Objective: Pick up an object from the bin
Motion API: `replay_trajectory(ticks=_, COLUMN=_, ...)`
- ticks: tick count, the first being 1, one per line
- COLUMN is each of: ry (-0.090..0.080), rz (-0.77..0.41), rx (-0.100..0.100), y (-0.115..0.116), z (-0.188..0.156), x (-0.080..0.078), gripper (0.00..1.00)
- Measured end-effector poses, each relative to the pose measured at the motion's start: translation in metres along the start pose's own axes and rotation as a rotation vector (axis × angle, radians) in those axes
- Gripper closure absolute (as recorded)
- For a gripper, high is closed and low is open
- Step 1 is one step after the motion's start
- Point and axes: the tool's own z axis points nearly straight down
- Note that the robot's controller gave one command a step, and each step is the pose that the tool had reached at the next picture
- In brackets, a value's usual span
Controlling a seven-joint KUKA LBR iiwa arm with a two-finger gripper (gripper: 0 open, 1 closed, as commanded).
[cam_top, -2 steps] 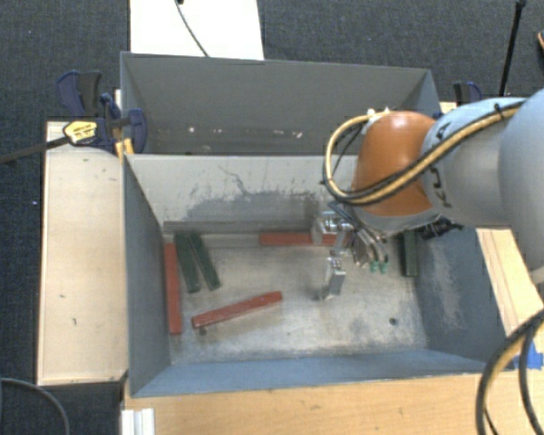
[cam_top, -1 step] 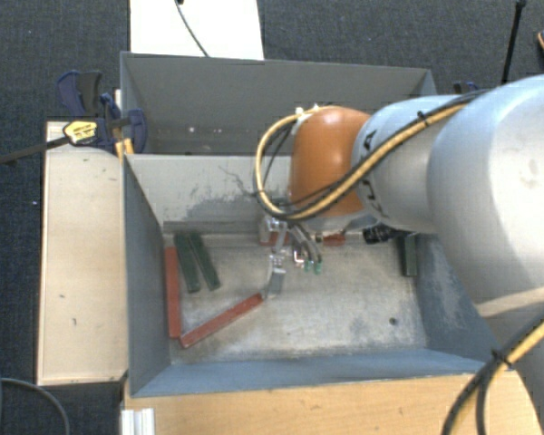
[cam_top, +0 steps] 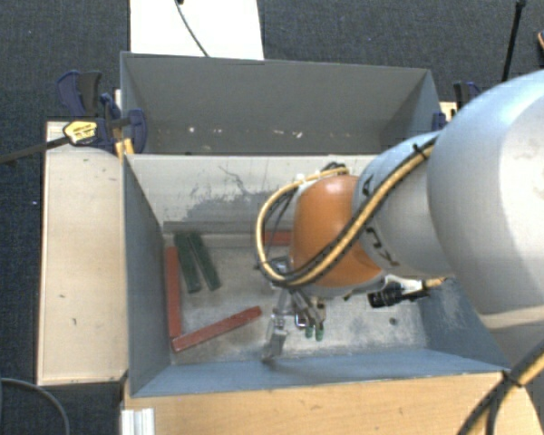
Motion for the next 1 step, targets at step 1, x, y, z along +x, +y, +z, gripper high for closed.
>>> replay_trajectory(ticks=1, ry=-0.01, rz=-0.023, rx=-0.005, y=0.0484, z=-0.0013, x=-0.0022, gripper=0.0)
